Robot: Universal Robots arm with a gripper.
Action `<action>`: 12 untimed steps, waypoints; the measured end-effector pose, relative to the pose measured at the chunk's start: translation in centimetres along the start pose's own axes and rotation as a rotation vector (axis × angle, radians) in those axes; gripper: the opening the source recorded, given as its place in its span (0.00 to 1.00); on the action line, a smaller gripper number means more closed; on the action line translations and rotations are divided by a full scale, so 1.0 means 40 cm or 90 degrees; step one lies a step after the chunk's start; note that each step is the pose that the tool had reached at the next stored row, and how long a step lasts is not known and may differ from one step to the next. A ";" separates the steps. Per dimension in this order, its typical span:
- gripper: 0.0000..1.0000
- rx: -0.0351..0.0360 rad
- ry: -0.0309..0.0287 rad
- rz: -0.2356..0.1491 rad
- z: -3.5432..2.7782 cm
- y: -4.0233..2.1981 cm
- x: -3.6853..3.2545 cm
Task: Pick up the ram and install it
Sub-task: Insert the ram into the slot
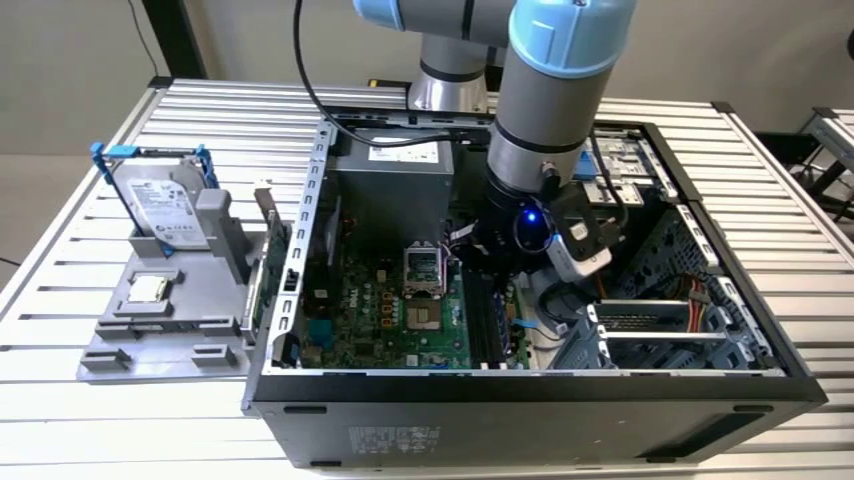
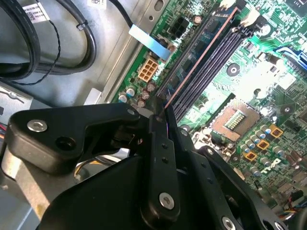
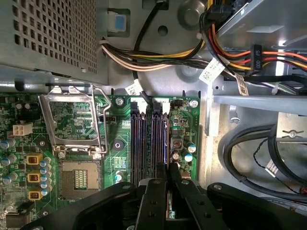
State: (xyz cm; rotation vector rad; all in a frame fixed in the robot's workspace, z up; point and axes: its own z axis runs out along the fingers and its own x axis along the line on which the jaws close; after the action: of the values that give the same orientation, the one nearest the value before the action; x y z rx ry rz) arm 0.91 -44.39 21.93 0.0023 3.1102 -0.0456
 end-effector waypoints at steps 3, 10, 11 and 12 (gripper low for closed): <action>0.00 -0.0001 0.0000 0.000 0.003 0.000 0.000; 0.00 0.0004 0.0001 0.003 0.005 0.000 0.001; 0.00 0.0005 0.0001 0.004 0.005 0.001 0.001; 0.00 0.0005 0.0001 0.005 0.005 0.001 0.001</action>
State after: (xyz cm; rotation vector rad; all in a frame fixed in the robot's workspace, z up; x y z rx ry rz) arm 0.89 -44.38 21.73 0.0135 3.1102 -0.0467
